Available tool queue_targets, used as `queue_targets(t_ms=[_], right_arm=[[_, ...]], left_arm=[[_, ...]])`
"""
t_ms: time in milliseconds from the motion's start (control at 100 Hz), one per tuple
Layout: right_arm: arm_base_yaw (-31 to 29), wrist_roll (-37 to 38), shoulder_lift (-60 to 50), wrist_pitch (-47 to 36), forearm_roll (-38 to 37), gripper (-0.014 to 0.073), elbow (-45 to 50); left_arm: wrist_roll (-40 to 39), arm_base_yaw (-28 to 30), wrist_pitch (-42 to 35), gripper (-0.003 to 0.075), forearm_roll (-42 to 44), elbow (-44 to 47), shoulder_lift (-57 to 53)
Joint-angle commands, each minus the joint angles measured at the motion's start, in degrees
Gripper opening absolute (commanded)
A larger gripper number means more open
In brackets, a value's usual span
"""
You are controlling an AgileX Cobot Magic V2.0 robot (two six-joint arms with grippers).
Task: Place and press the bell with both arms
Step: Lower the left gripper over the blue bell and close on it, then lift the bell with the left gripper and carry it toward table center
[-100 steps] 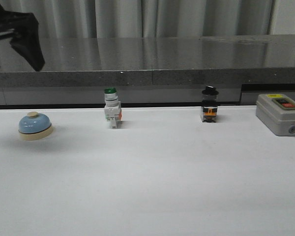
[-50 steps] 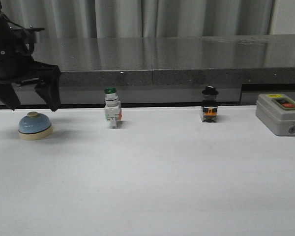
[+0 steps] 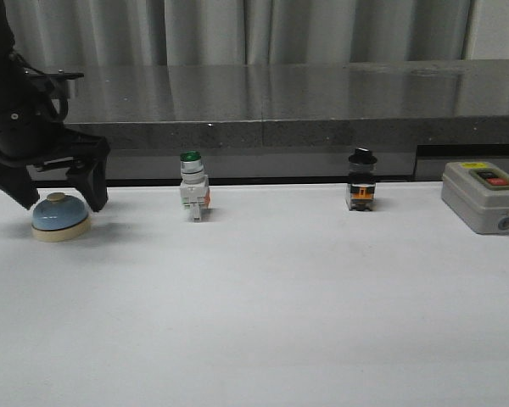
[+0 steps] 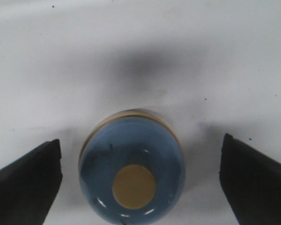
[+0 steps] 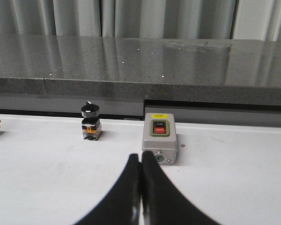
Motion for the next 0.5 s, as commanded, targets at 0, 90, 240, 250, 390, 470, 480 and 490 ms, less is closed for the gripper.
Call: queue_targets(t_ms=[0, 90, 240, 250, 390, 470, 480, 490], right_arm=[[-0.32, -0.50, -1.02, -4.87, 0.04, -0.0060, -0.78], [-0.32, -0.50, -1.02, -4.87, 0.04, -0.0060, -0.78], [-0.32, -0.50, -1.02, -4.87, 0.04, -0.0060, -0.78], [-0.32, -0.50, -1.02, -4.87, 0.04, -0.0060, -0.78], [-0.32, -0.50, -1.02, -4.87, 0.04, -0.0060, -0.78], [-0.32, -0.50, -1.02, -4.87, 0.04, -0.0060, -0.78], [-0.32, -0.50, -1.02, -4.87, 0.04, -0.0060, -0.78], [-0.32, -0.50, -1.02, -4.87, 0.04, -0.0060, -0.78]], left_arm=[[0.06, -0.17, -1.50, 0.0640, -0.38, -1.68, -1.84], [0.06, -0.17, -0.66, 0.0640, -0.49, -1.68, -1.02], [0.06, -0.17, -0.38, 0.0640, -0.49, -1.68, -0.67], [0.06, -0.17, -0.38, 0.0639, -0.49, -1.68, -0.67], [0.06, -0.17, -0.33, 0.0576, -0.49, -1.68, -0.67], [0.06, -0.17, -0.24, 0.0484, -0.49, -1.68, -0.67], [0.06, -0.17, -0.24, 0.0463, -0.49, -1.68, -0.67], [0.06, -0.17, -0.24, 0.0452, -0.49, -1.68, -0.67]])
